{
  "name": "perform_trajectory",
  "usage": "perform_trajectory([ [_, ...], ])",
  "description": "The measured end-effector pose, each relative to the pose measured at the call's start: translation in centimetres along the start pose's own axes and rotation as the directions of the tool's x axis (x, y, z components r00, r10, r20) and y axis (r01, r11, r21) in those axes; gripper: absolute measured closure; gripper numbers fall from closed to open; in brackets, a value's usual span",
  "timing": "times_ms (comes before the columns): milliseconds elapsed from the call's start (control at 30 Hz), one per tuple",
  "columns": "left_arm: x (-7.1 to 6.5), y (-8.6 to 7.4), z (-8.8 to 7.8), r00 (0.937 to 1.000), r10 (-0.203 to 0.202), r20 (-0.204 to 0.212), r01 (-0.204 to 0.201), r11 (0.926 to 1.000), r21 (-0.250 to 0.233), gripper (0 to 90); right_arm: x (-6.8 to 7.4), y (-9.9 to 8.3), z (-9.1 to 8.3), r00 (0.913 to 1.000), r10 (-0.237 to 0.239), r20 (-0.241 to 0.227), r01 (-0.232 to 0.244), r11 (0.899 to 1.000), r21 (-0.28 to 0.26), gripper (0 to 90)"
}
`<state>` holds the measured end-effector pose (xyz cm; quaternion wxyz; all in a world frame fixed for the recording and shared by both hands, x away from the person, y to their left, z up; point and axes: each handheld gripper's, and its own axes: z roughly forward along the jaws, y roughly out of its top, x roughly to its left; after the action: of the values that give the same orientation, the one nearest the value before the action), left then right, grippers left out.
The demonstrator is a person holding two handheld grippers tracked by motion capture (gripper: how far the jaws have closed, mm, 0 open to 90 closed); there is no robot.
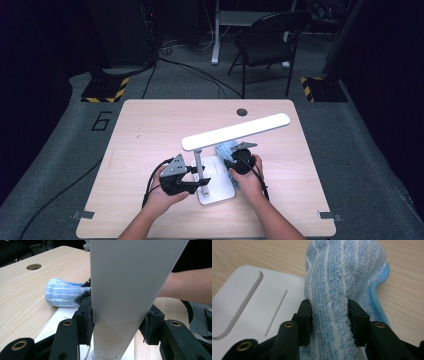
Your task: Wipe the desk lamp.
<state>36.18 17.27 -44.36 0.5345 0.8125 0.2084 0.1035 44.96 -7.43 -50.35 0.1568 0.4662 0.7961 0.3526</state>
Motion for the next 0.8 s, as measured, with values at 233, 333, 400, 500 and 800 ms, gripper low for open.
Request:
perform_trajectory([
  [233,0.0,0.0,-0.1,1.0000,0.000,-0.001,0.000,0.9999,0.011,51.5,0.2,0.5,-0.5,0.9988,-0.035,0.034,0.036,0.998,-0.046,48.7],
  [333,-0.1,0.0,0.0,0.9999,-0.002,-0.010,0.002,1.0000,0.001,51.5,0.1,0.7,-0.8,0.9980,-0.040,0.050,0.044,0.996,-0.077,48.5],
  [400,-0.1,0.0,0.0,1.0000,-0.002,-0.007,0.002,1.0000,-0.001,51.5,0.0,1.0,-0.8,0.9965,-0.050,0.066,0.056,0.995,-0.080,49.2],
  [500,-0.1,0.0,0.0,1.0000,0.000,-0.008,0.000,1.0000,0.001,51.5,-0.2,1.3,-0.4,0.9972,-0.037,0.065,0.041,0.997,-0.067,53.9],
  [800,-0.2,0.0,0.0,0.9998,0.006,-0.018,-0.006,1.0000,0.004,51.7,-0.2,0.9,0.3,0.9999,0.010,-0.006,-0.010,1.000,-0.023,69.6],
])
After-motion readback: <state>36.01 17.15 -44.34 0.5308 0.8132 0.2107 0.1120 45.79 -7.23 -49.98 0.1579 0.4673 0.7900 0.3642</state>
